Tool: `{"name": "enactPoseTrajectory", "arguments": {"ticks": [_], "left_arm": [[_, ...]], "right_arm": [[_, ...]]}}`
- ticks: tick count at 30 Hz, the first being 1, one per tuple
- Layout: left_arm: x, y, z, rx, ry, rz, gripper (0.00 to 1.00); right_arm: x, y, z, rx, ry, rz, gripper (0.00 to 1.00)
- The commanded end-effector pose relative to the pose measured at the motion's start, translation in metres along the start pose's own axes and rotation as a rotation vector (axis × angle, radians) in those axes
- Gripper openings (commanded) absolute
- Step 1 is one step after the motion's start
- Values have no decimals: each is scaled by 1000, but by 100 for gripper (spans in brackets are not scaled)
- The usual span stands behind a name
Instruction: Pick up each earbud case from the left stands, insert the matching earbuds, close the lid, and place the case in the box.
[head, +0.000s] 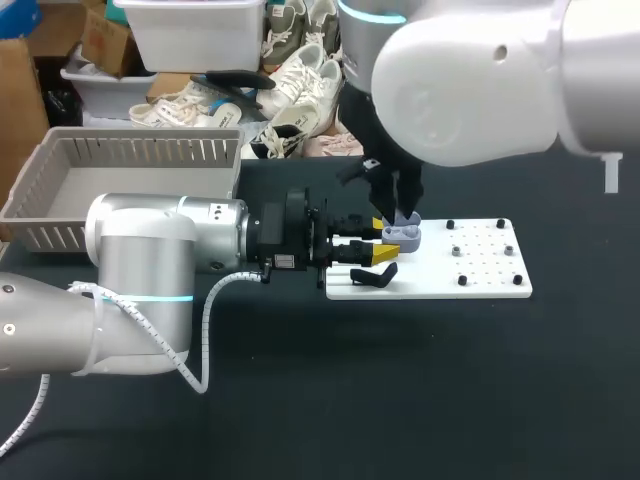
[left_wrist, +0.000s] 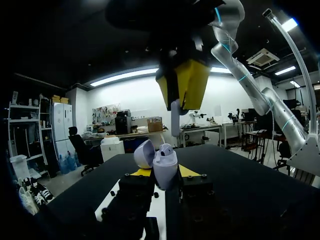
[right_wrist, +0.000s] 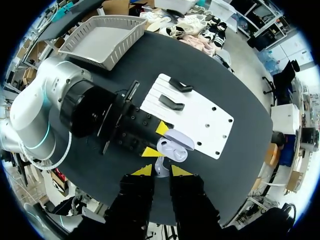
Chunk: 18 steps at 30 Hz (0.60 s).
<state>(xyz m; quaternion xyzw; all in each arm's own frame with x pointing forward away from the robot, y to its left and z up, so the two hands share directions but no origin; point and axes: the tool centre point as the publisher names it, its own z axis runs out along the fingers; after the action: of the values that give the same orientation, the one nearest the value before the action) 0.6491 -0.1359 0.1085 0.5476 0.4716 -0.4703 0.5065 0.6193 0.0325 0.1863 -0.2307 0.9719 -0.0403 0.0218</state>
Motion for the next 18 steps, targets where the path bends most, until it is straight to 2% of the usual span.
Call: {"name": "enactPoseTrajectory", "arguments": {"ticks": [1, 18], "left_arm": [[0, -1, 0, -5, -1, 1, 0], [0, -1, 0, -5, -1, 1, 0]], "right_arm": [[-2, 2, 3, 3, 1, 2, 0], [-8, 2, 12, 6, 9, -13, 0]]}}
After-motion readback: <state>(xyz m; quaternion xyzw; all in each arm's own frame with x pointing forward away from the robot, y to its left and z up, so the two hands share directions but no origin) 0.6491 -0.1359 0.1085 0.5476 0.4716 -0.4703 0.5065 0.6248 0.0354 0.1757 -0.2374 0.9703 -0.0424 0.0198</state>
